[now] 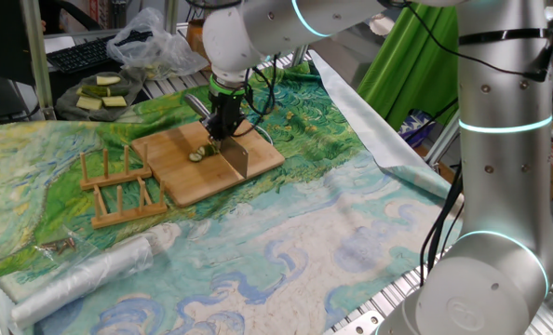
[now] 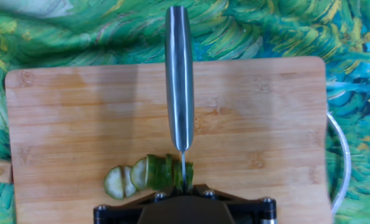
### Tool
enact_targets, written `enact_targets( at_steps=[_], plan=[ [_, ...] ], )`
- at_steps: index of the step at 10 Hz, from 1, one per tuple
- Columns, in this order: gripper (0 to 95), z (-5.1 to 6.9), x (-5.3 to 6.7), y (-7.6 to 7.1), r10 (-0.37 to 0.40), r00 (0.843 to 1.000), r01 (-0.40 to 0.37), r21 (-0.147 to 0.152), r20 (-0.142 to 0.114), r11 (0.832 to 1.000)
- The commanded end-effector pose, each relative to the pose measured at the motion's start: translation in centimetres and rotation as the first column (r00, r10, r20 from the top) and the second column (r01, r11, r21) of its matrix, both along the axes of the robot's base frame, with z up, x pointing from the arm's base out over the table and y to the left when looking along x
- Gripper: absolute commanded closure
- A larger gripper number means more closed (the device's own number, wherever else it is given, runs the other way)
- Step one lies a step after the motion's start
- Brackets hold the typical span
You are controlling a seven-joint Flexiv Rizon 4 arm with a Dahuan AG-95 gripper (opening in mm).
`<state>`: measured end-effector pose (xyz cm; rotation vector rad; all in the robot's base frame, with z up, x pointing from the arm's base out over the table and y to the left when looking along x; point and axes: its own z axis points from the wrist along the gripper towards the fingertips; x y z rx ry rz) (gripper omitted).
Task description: Chop the cucumber into shreds
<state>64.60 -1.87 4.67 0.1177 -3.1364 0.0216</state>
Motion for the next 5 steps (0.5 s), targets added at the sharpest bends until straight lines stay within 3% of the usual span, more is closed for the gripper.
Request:
enact_targets(
  at_steps=[1,5],
  plan=[
    [95.0,-0.05,0.46,-0.02,0.002,1.0,-0.002,0.008,-0.025,1.0],
    [95.0,0.0,0.5,-0.03,0.03,0.999,-0.03,0.01,-0.012,1.0]
  ],
)
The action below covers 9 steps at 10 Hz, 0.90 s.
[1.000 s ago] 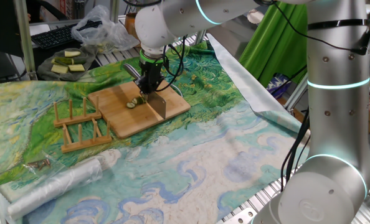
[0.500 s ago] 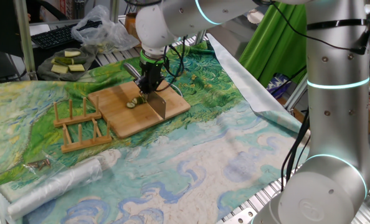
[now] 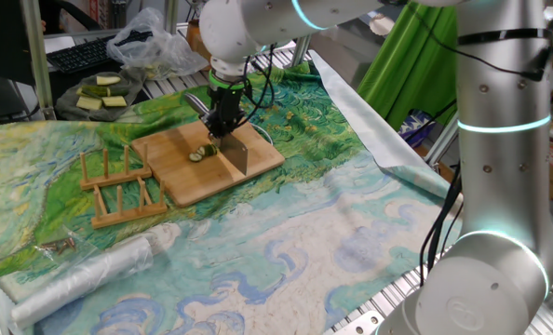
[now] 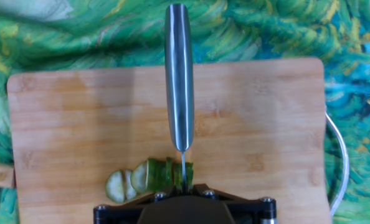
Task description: Chop the cucumber into shreds
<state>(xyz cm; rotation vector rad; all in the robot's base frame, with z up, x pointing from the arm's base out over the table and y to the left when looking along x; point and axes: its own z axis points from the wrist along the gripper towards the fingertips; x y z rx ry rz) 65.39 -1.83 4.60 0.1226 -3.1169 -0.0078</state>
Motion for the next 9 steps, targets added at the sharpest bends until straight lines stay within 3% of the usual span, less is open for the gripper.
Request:
enact_targets(
  at_steps=[1,9],
  plan=[
    [95.0,0.12,-0.19,-0.08,0.037,0.999,-0.036,-0.005,0.007,0.999],
    [95.0,0.1,-0.14,-0.08,0.021,1.0,-0.021,0.009,0.006,1.0]
  ],
)
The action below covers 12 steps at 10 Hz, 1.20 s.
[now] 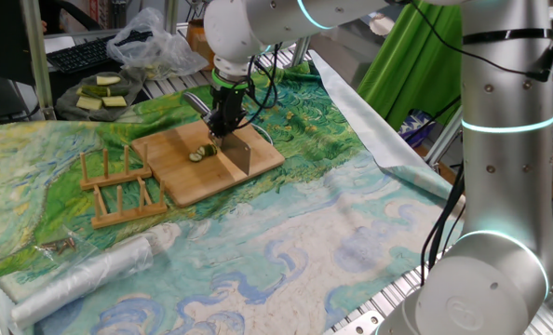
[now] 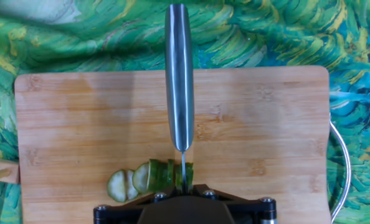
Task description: Chop the cucumber into shreds
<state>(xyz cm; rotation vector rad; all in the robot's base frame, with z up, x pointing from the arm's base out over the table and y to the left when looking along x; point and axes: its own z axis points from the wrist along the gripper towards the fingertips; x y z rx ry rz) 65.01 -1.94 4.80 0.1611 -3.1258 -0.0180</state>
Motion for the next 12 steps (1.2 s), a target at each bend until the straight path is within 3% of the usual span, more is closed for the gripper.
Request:
enact_targets(
  at_steps=[1,12],
  plan=[
    [95.0,-0.15,0.24,0.03,-0.003,1.0,0.003,0.001,-0.008,1.0],
    [95.0,-0.31,0.24,0.04,-0.028,1.0,0.028,0.015,-0.005,1.0]
  ],
)
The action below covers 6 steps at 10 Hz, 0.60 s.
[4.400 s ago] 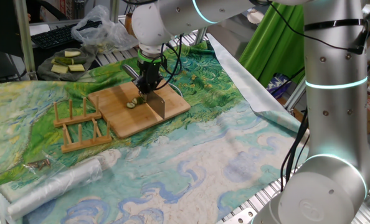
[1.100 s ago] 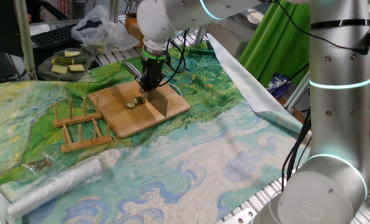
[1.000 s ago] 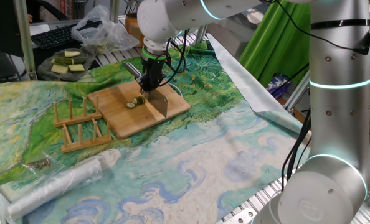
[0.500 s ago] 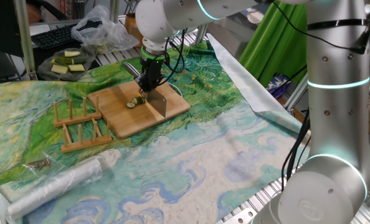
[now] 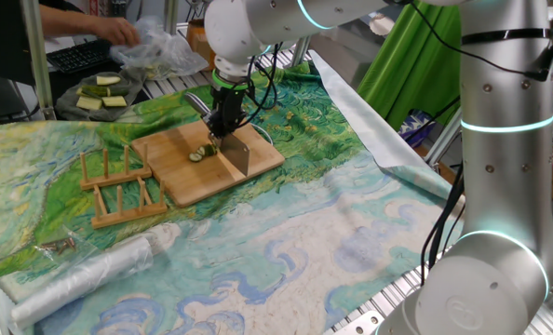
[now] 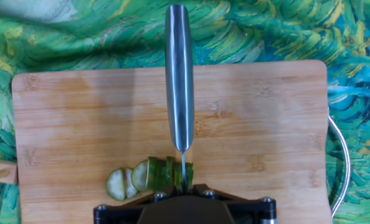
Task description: Chop the cucumber into shreds
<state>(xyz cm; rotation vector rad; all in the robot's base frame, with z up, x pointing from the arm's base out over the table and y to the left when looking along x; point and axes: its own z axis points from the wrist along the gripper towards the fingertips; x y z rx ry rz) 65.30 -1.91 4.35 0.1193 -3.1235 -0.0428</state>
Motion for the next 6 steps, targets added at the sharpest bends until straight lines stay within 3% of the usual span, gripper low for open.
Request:
enact_targets(
  at_steps=[1,3,4,6],
  plan=[
    [95.0,0.5,-0.1,0.0,-0.002,1.0,0.002,0.002,-0.005,1.0],
    [95.0,1.7,-0.2,0.2,-0.007,1.0,0.007,0.009,-0.015,1.0],
    [95.0,3.2,-0.3,0.5,-0.01,0.999,0.01,0.008,-0.038,1.0],
    [95.0,5.0,-0.6,1.7,-0.031,0.998,0.031,-0.001,-0.048,1.0]
  ],
)
